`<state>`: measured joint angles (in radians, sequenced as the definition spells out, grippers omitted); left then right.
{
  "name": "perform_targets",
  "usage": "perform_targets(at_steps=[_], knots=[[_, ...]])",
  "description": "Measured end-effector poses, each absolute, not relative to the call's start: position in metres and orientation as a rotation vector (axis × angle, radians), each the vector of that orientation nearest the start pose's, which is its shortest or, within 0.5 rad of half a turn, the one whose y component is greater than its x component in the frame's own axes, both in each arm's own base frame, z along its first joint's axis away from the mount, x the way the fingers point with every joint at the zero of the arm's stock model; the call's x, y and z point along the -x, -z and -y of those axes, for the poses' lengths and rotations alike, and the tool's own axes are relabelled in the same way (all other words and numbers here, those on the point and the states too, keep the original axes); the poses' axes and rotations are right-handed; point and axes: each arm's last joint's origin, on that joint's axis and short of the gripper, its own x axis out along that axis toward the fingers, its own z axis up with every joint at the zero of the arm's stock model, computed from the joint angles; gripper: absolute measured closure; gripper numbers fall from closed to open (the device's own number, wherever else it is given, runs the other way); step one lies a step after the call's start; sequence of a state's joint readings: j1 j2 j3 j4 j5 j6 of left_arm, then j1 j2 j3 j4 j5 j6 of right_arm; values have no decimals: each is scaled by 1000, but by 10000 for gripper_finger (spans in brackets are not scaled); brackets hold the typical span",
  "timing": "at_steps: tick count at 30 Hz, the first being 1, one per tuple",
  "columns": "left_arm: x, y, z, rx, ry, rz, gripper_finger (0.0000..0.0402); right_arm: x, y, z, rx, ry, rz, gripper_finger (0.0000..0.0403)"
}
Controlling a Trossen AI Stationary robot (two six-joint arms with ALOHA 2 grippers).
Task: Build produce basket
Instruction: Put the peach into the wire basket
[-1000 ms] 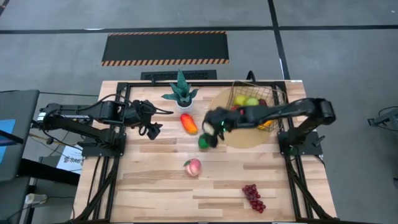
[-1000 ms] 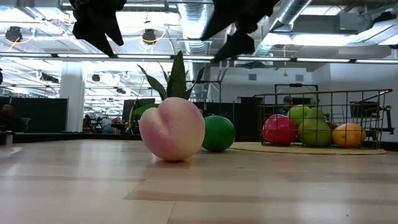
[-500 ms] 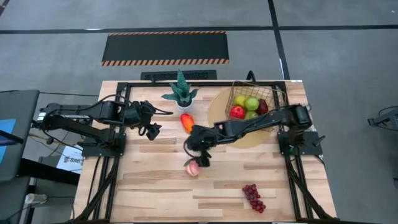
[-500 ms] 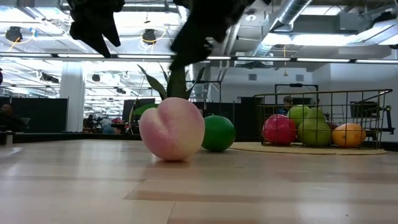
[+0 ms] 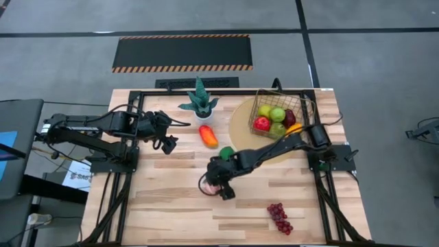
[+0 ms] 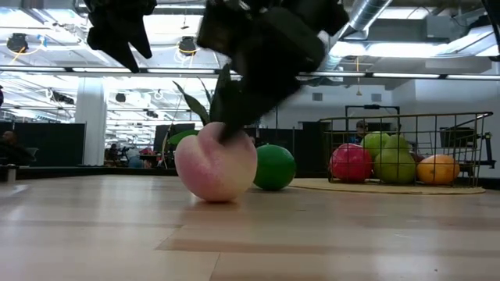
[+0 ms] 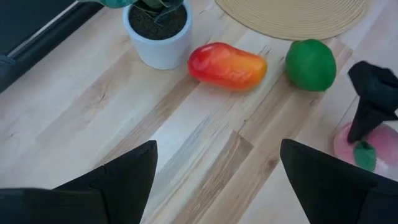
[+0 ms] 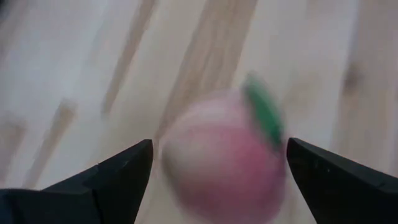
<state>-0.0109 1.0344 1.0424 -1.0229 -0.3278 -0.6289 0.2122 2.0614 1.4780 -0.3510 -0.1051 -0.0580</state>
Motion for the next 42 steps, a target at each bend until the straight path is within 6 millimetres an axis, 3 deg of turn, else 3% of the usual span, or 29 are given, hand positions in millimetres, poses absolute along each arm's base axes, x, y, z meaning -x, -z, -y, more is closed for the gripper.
perform_targets(at_steps=[3,10,19,23,31,36,42], knots=[[-180,-312,-8,388,-607,-862,74,-433,-163,-96,84,-308,-928,17],[-180,-312,-8,385,-607,-855,74,-436,-161,-94,73,-292,-918,23],[-180,-312,-8,375,-597,-864,74,-435,-161,-93,20,-262,-940,106],[-180,-312,-8,371,-595,-869,74,-431,-170,-90,-10,-245,-942,114],[-180,-312,-7,359,-568,-882,74,-414,-244,-60,-83,-116,-797,107],[-180,-312,-7,359,-570,-879,74,-382,-301,-34,-122,98,-716,107],[-180,-312,-8,365,-590,-869,74,-336,-340,-8,-141,376,-705,107]])
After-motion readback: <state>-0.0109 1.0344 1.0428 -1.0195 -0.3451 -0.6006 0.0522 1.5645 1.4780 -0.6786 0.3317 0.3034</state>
